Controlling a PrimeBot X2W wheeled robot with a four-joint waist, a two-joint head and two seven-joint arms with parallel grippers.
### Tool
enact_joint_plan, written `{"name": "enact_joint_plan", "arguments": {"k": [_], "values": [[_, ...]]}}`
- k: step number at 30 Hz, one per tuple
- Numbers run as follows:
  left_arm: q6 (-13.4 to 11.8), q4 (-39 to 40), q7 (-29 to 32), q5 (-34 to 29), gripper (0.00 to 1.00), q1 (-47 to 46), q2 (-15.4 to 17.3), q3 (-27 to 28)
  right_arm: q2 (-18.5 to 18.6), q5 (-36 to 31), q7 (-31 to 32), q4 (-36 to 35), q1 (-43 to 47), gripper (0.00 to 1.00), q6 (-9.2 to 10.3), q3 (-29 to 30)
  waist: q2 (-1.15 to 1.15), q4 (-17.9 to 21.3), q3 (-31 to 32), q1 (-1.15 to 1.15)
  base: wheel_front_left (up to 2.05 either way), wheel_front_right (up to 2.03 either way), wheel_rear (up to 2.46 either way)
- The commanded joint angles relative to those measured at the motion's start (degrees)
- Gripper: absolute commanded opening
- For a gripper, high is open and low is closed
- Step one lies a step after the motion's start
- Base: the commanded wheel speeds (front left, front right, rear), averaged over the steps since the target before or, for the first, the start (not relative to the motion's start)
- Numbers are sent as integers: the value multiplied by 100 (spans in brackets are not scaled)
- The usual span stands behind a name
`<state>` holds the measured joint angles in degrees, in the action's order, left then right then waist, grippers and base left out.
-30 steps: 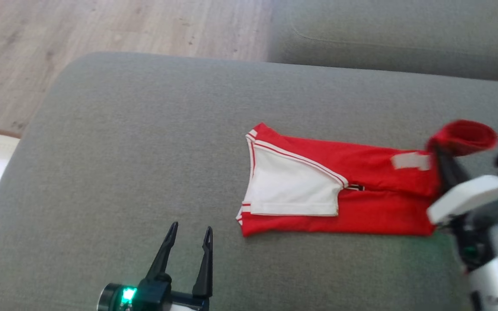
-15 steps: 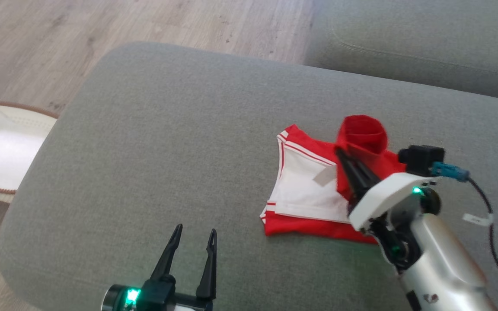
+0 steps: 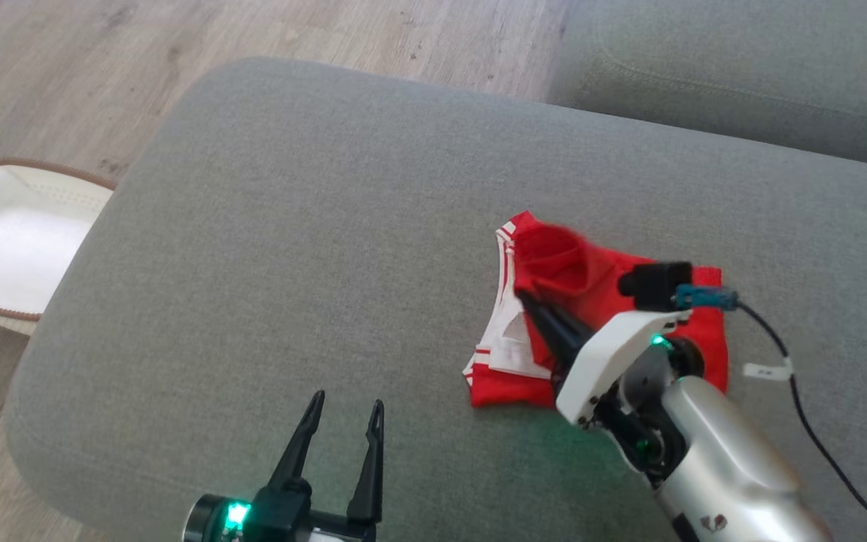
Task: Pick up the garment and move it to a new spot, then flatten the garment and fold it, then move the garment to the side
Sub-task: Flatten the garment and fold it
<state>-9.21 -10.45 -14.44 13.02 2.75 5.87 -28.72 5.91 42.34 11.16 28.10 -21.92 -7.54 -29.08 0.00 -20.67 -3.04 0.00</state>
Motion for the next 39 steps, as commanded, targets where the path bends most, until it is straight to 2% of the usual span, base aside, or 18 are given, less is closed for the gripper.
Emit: {"name": "enact_joint_plan", "arguments": {"k": [1,2,3,4,14,20,28,34,39], "values": [[6,148,-56,-43,100,-181,-83,192,-109,52,2,-161,-299,0,5,-113,0,-6,-12,0,0,0,0],[11,142,-56,-44,100,-186,-91,192,-108,79,-13,-126,-308,27,5,-143,0,-9,-23,0,0,0,0],[15,136,-56,-46,100,-191,-99,193,-107,103,-23,-84,-317,72,5,-173,0,-10,-31,0,0,0,0],[19,130,-56,-46,100,-195,-107,194,-106,119,-41,-48,-331,100,5,-202,0,-8,-40,0,0,0,0],[50,64,-56,-90,100,-215,-145,229,1,376,-595,-143,-405,100,5,-338,0,119,29,0,0,0,0],[32,120,-56,-144,100,-158,-86,309,460,256,-1175,-352,-211,100,5,-129,0,273,209,0,0,0,0],[-54,349,-56,-86,100,119,6,535,1081,-197,-2155,-522,563,100,5,330,0,644,539,0,0,0,0],[-118,541,-56,-41,100,275,36,713,1258,-610,-2531,-708,1038,100,5,666,0,977,608,0,0,0,0],[-195,648,-56,-50,100,391,32,843,1268,-1254,-2610,-1027,1526,100,5,1252,0,1231,669,0,0,0,0]]}}
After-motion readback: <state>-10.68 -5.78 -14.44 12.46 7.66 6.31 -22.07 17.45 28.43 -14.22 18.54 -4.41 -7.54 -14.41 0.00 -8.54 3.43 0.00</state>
